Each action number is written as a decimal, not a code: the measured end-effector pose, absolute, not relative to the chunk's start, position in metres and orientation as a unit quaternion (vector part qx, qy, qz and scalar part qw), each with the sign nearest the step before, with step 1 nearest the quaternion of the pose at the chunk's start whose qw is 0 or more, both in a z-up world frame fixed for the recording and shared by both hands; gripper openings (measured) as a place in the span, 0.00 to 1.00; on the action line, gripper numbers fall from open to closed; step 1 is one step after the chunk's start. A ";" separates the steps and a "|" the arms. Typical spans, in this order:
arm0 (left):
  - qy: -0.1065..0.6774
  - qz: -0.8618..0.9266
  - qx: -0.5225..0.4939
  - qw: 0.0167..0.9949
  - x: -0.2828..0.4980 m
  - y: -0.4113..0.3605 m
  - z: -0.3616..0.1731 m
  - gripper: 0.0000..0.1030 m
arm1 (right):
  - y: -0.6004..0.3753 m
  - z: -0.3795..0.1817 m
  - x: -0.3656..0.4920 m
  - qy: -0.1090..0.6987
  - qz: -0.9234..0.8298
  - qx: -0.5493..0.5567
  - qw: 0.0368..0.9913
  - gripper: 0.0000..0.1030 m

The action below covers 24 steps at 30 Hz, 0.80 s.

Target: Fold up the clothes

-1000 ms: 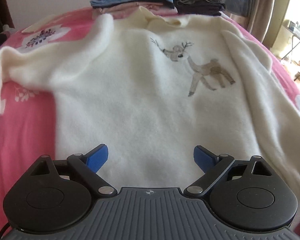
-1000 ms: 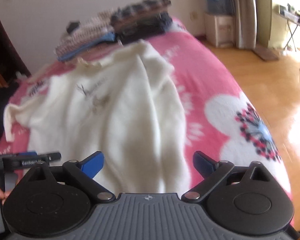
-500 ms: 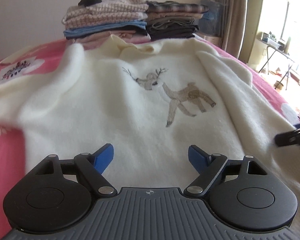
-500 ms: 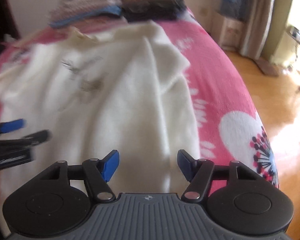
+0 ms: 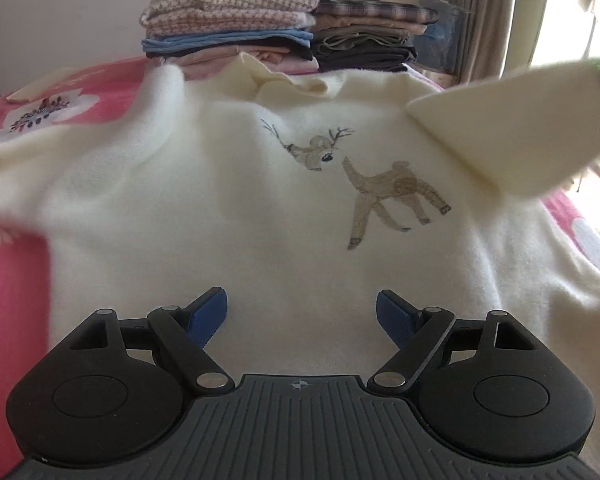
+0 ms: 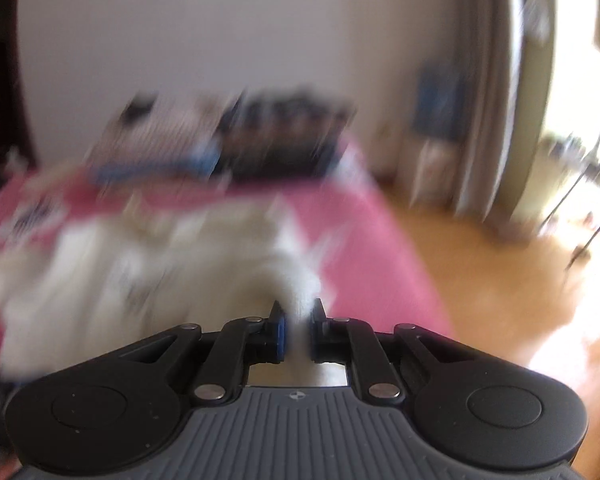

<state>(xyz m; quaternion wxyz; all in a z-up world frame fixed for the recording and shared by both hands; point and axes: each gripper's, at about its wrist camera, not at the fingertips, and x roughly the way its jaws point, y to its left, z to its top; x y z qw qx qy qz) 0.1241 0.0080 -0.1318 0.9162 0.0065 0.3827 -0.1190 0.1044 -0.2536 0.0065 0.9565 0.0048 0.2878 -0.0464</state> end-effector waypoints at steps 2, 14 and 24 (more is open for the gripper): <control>0.384 -0.117 0.009 0.916 0.125 0.008 -0.133 0.81 | -0.268 0.031 0.127 0.250 -0.082 -0.015 0.965 0.11; 0.389 -0.118 0.015 0.914 0.134 0.003 -0.142 0.83 | -0.350 0.019 0.263 0.246 -0.196 0.001 0.949 0.11; 0.383 -0.124 0.024 0.915 0.136 0.002 -0.143 0.86 | -0.294 -0.123 0.293 0.397 -0.138 -0.149 0.895 0.34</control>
